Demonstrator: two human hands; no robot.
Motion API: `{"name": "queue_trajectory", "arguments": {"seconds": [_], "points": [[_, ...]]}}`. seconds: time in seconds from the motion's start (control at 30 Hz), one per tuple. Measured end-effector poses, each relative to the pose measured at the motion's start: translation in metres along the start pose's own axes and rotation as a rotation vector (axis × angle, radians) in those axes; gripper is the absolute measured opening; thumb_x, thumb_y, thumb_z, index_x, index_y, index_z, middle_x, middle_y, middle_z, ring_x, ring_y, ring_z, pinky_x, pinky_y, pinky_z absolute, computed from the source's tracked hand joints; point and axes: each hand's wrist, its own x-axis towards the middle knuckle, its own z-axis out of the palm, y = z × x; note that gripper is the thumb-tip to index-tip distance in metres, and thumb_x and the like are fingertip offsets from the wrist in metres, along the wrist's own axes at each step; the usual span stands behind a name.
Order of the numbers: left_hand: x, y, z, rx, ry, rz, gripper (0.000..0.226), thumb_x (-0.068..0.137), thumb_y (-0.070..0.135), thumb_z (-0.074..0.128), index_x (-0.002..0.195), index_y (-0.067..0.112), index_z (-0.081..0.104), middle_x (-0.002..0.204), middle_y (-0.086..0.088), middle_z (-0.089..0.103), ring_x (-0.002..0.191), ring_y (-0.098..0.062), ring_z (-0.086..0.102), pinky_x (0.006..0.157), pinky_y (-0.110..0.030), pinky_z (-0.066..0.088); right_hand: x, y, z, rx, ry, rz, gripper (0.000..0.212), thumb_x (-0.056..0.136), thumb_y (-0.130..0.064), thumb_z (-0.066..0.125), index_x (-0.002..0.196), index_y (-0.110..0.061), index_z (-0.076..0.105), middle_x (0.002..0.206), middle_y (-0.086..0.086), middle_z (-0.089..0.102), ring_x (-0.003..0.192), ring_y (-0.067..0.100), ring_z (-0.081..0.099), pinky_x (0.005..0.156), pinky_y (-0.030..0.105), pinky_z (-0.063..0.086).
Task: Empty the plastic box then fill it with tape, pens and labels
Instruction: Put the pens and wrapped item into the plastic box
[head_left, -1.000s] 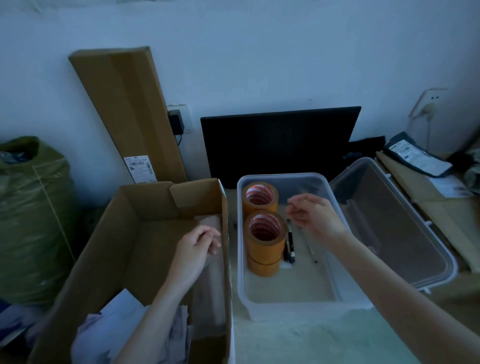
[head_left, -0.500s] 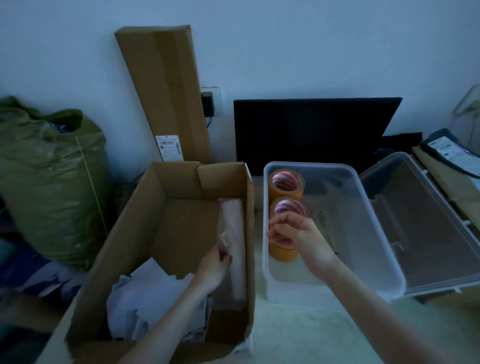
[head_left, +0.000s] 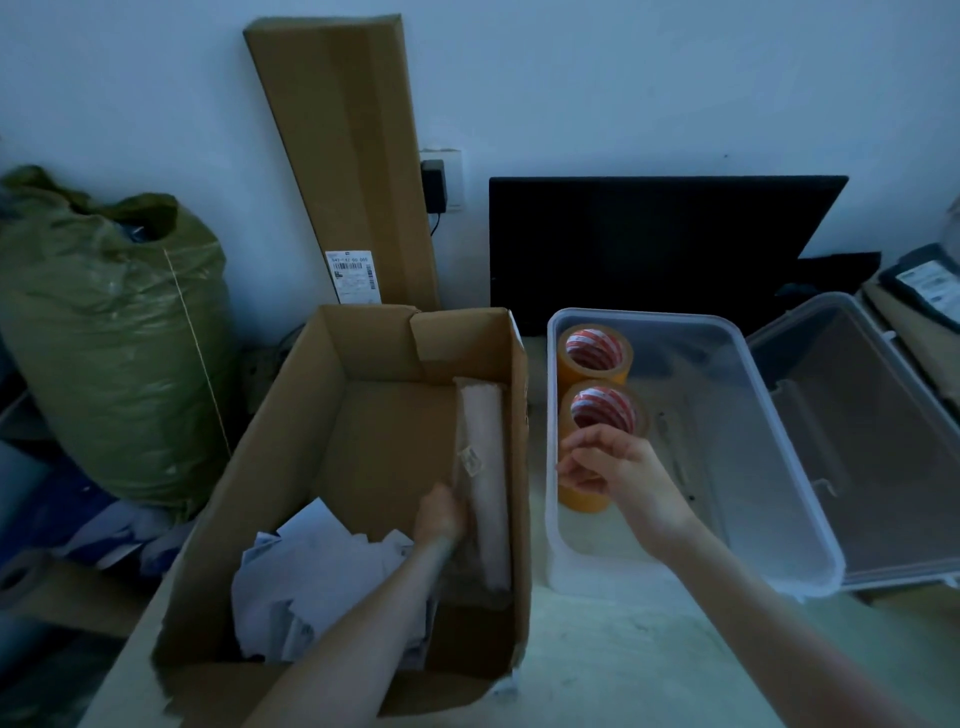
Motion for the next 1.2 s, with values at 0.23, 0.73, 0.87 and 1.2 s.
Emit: {"name": "queue_trajectory", "arguments": {"seconds": [0.23,0.73,0.87,1.2], "points": [[-0.014,0.004,-0.03,0.001,0.152,0.33,0.019,0.099,0.017,0.044,0.105,0.015,0.062,0.108,-0.004,0.063,0.095,-0.019,0.06,0.084,-0.037,0.052,0.004,-0.005,0.0,-0.004,-0.006,-0.005,0.015,0.091,0.002,0.052,0.094,-0.004,0.066,0.08,0.013,0.069,0.073,0.022,0.067,0.069,0.028,0.054],[-0.113,0.084,-0.112,-0.165,0.405,0.951,0.023,0.098,0.017,0.044,0.109,0.014,0.063,0.1,0.006,0.053,0.089,-0.001,0.055,0.075,-0.011,0.044,0.01,-0.032,0.006,0.274,-0.041,0.01,0.022,0.092,-0.009,0.057,0.113,-0.011,0.059,0.108,0.01,0.068,0.097,0.025,0.068,0.083,0.035,0.056],[-0.127,0.114,-0.096,-0.279,0.341,1.071,0.023,0.098,0.012,0.045,0.111,0.011,0.064,0.1,0.006,0.056,0.092,-0.002,0.058,0.08,-0.011,0.045,0.016,-0.048,-0.003,0.427,-0.146,0.036,0.036,0.092,-0.018,0.059,0.126,-0.007,0.057,0.117,0.017,0.065,0.102,0.029,0.064,0.083,0.039,0.054],[-0.121,0.146,-0.024,-0.294,0.088,0.994,0.017,0.097,0.02,0.052,0.111,0.019,0.061,0.096,0.006,0.065,0.089,-0.002,0.061,0.078,-0.022,0.052,0.022,-0.039,-0.071,0.298,0.2,-0.029,0.027,0.091,-0.002,0.055,0.118,-0.002,0.055,0.1,0.021,0.063,0.08,0.029,0.064,0.076,0.044,0.055]]}}
